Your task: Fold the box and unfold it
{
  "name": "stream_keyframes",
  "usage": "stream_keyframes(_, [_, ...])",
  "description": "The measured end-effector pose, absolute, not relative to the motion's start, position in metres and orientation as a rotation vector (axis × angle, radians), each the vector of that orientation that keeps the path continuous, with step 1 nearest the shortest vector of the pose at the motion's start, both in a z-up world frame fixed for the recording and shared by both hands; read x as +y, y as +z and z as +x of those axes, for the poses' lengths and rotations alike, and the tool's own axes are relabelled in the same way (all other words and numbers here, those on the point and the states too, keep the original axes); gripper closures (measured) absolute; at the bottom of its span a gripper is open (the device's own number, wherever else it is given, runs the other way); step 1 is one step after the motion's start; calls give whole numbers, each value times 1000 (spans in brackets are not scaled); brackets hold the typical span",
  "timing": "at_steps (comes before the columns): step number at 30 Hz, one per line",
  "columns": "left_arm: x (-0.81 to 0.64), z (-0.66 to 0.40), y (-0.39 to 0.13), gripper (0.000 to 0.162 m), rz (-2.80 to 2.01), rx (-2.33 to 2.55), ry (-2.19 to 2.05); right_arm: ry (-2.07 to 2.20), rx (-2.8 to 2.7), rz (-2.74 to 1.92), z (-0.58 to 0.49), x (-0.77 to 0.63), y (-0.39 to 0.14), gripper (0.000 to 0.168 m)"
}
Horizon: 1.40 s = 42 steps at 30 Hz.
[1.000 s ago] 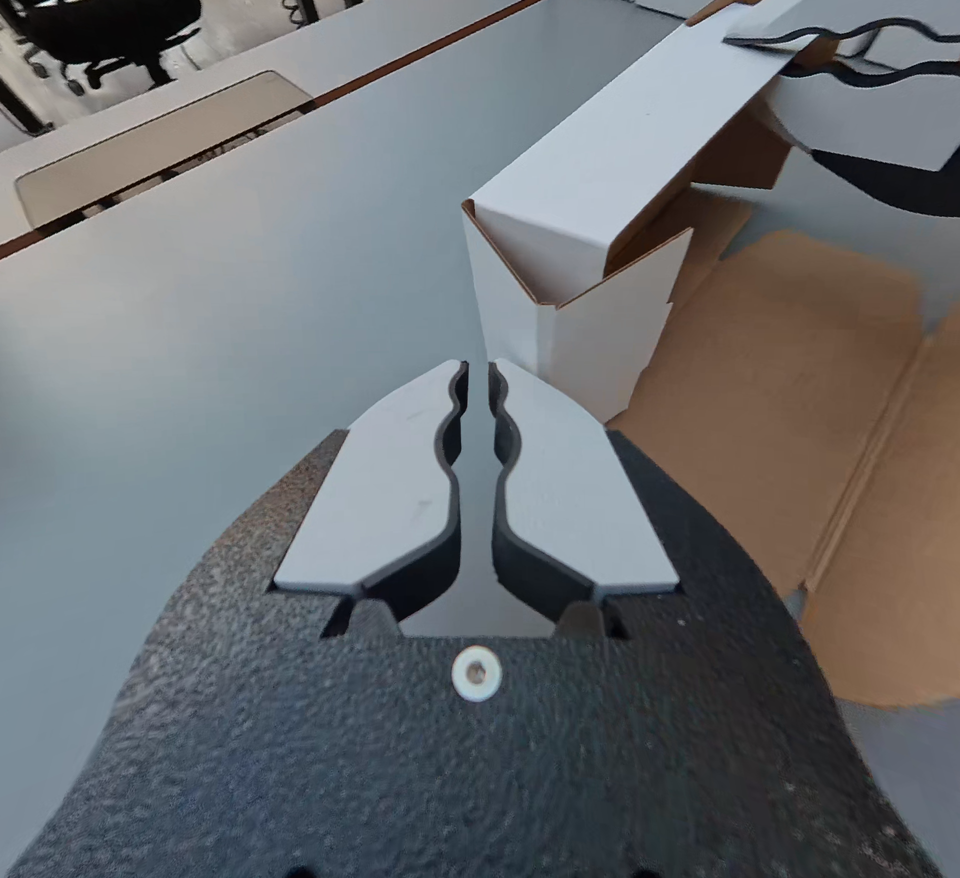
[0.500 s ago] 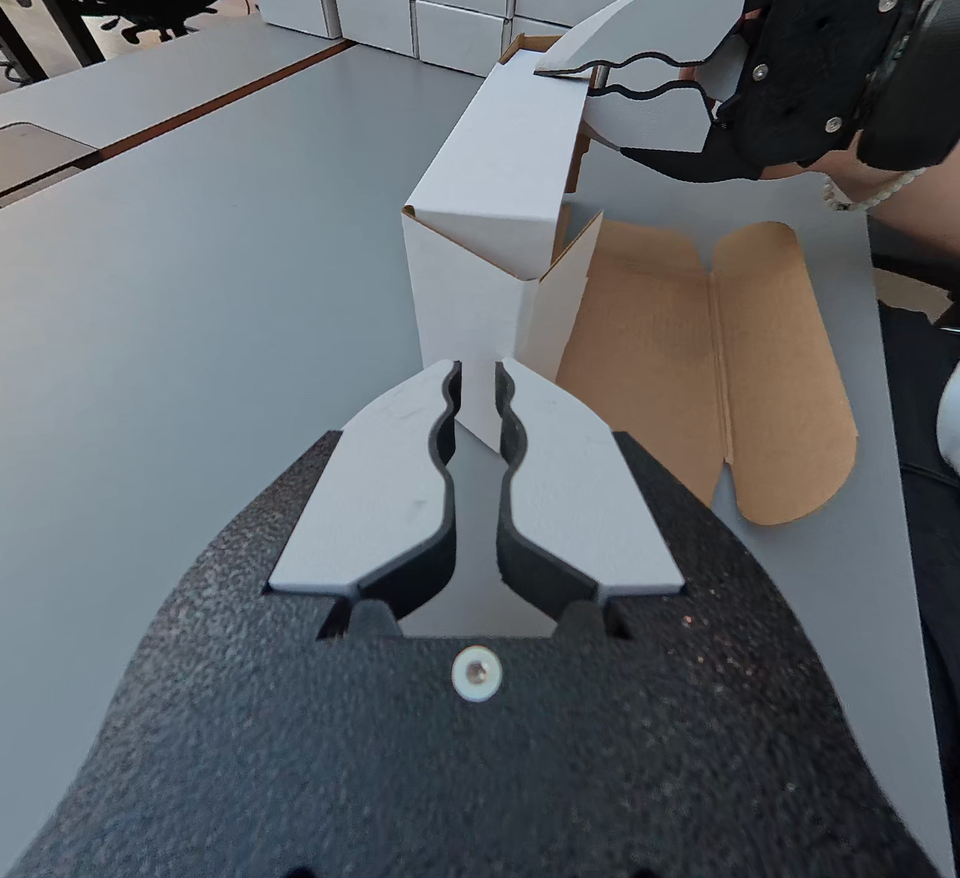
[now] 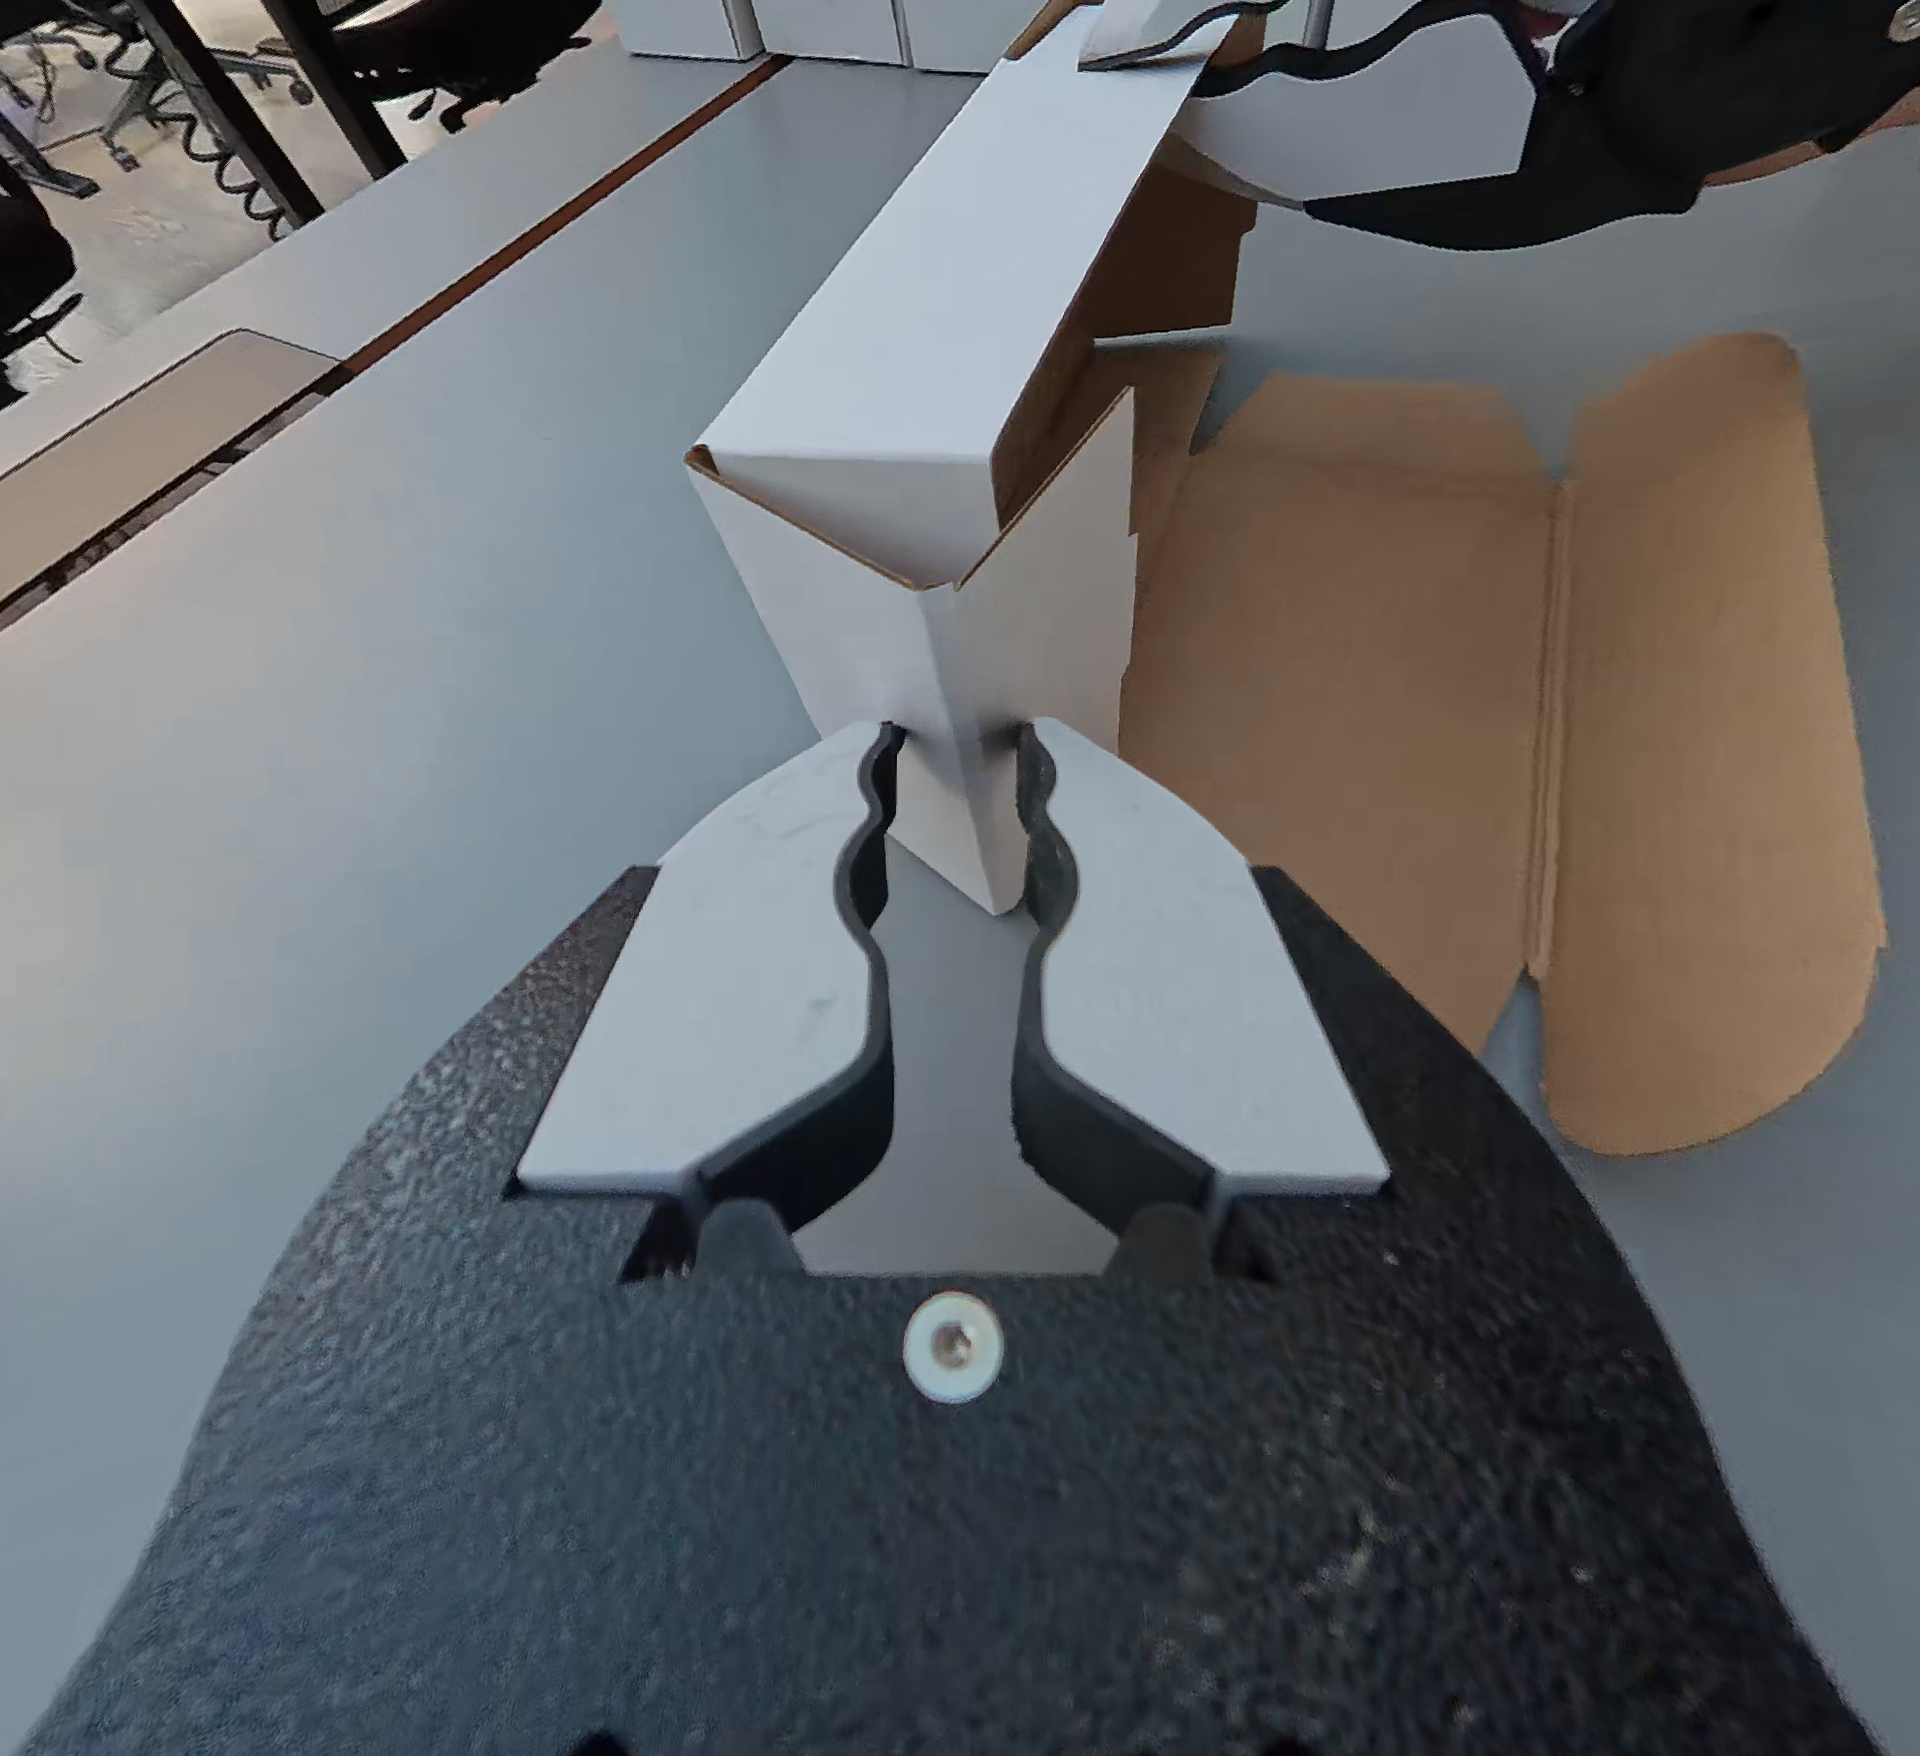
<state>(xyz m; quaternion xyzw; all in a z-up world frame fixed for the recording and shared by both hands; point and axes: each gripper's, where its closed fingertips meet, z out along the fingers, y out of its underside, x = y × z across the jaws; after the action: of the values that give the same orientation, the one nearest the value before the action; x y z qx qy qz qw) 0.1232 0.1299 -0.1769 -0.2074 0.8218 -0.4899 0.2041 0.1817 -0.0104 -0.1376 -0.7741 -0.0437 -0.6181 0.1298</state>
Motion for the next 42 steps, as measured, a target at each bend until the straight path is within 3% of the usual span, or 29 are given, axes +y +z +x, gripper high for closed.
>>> stream_keyframes(4, [123, 129, -179, 130, -690, 2222, -1240, -1788, -175, -2270, 182, -10, -137, 164])
stream_keyframes(11, [130, 152, -181, 130, -889, 2023, -997, -1777, -258, -2255, 177, -7, -140, 162])
stream_keyframes(15, [130, 166, -184, 121, -958, 2031, -1002, -1790, -314, -2219, 172, -5, -141, 162])
stream_keyframes(23, [127, 182, -188, 115, -659, 2231, -1104, -1745, -339, -2243, 180, -7, -140, 162])
stream_keyframes(32, [123, 181, -186, 117, -584, 2329, -1116, -1642, -143, -2314, 194, -10, -137, 164])
stream_keyframes(42, [119, 197, -187, 127, -932, 2279, -1219, -1691, -241, -2278, 191, -7, -138, 164])
